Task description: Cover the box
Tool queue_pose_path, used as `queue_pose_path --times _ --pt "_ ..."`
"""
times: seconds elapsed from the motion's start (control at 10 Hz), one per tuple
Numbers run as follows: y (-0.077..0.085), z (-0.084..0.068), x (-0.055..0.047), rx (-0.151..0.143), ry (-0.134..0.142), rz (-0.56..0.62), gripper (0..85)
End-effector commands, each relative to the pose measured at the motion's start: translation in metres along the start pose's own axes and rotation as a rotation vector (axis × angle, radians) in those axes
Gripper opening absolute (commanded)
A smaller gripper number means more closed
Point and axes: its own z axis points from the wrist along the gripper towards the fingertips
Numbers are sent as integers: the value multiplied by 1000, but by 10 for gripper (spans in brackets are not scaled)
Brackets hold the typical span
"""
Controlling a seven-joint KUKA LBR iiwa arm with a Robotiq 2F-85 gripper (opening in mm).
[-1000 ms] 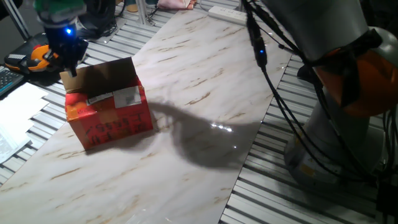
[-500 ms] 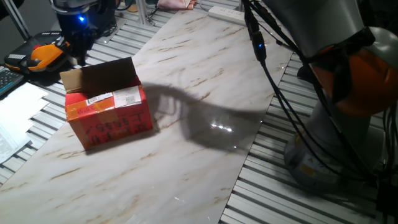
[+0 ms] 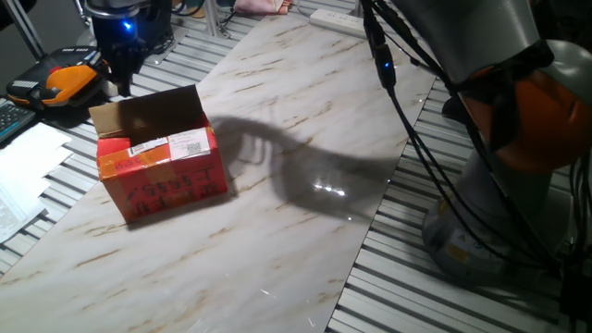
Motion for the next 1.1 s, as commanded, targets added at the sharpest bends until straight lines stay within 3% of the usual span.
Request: queue_pose_path --times 0.0,0.3,0.5,0.8,1.0 --pt "-2 1 -1 -8 1 4 0" --pt "-3 6 -5 -14 -1 10 0" --pt "8 16 -6 13 -6 21 0" --pt "19 11 2 14 35 30 0" --pt "32 4 10 66 66 37 0"
